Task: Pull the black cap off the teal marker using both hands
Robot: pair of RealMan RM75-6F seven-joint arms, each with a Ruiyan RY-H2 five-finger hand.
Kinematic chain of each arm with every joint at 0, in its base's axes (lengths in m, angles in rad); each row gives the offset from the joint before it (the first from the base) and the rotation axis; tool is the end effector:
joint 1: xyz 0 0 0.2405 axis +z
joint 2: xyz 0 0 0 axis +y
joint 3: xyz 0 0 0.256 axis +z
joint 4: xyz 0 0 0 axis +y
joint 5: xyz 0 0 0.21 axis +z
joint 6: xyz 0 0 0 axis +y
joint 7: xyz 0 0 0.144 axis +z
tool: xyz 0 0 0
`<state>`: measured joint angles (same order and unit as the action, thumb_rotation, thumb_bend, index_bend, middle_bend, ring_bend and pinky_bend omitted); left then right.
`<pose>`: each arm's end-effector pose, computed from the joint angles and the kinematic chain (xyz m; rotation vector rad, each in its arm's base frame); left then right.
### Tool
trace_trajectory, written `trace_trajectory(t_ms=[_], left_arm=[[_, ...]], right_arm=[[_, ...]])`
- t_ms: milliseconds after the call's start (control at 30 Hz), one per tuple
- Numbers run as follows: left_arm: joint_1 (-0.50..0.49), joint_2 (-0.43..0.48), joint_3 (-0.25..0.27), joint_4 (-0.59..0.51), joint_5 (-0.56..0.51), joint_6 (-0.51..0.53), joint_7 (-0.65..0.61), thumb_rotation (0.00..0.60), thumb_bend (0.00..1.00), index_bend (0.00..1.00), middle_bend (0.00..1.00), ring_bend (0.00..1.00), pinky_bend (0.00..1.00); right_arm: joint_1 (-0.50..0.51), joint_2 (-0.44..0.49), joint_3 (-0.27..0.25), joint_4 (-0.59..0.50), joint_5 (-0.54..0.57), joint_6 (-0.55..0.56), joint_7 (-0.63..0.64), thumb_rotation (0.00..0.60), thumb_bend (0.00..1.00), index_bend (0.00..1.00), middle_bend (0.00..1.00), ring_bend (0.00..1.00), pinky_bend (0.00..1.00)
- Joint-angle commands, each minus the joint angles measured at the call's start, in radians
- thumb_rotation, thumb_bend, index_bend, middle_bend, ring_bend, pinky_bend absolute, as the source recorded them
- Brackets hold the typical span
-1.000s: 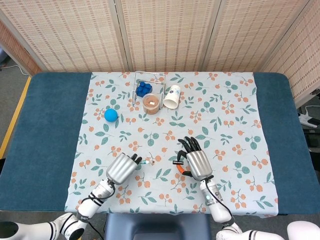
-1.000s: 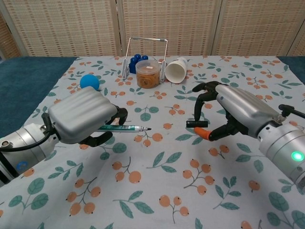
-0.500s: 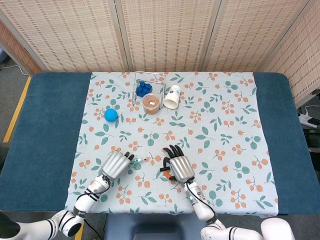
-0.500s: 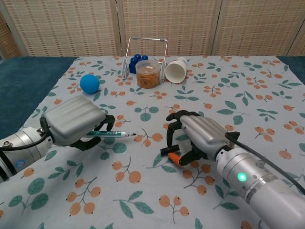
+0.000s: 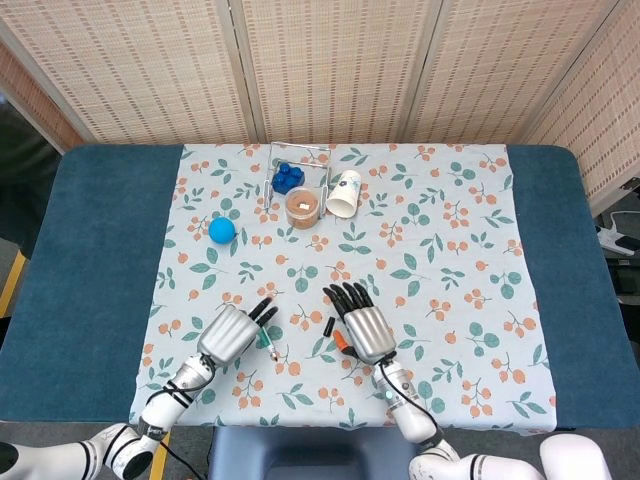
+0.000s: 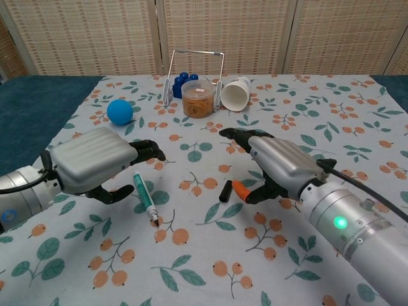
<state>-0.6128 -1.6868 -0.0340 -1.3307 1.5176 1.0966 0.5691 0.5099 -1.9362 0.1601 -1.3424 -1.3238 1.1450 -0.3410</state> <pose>-0.1631 0.2821 -0.0574 -2.0738 -0.3909 -0.8523 -0.1305 -0.2634 -0.1003 1.7325 -1.0979 1.1218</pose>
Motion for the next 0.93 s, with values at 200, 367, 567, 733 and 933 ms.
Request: trace_trajectory(t_ms=[200,367,567,733,933], left_arm=[[0.043,0.232,-0.041,-0.280,-0.009,0.085,-0.185,0.600,0.41,0.03,0.01,0.06,0.42],[0.151,0.436,-0.013,-0.382,-0.008,0.204,-0.349,0.600,0.42,0.02,0.01,0.02,0.28],[0.336,0.558,0.071,-0.326,-0.026,0.367,-0.522,0.600,0.42,0.01,0.01,0.00,0.16],[0.432,0.526,0.089,-0.223,-0.047,0.443,-0.594,0.600,0.42,0.00,0.00,0.00,0.14],[0.438,0.531,0.093,-0.203,-0.020,0.423,-0.597,0.600,0.43,0.00,0.00,0.00,0.14]], right_arm=[[-0.103,0.388,-0.076,-0.381,-0.062,0.104,-0.100,0.600,0.33,0.00,0.00,0.00,0.00],[-0.221,0.661,-0.153,-0.484,-0.143,0.256,-0.111,0.600,0.32,0.00,0.00,0.00,0.00],[-0.377,0.785,-0.212,-0.376,-0.179,0.432,0.047,0.600,0.31,0.00,0.00,0.00,0.00],[-0.418,0.800,-0.224,-0.312,-0.190,0.450,0.135,0.600,0.29,0.00,0.00,0.00,0.00],[-0.438,0.822,-0.206,-0.334,-0.189,0.463,0.144,0.600,0.27,0.00,0.00,0.00,0.00]])
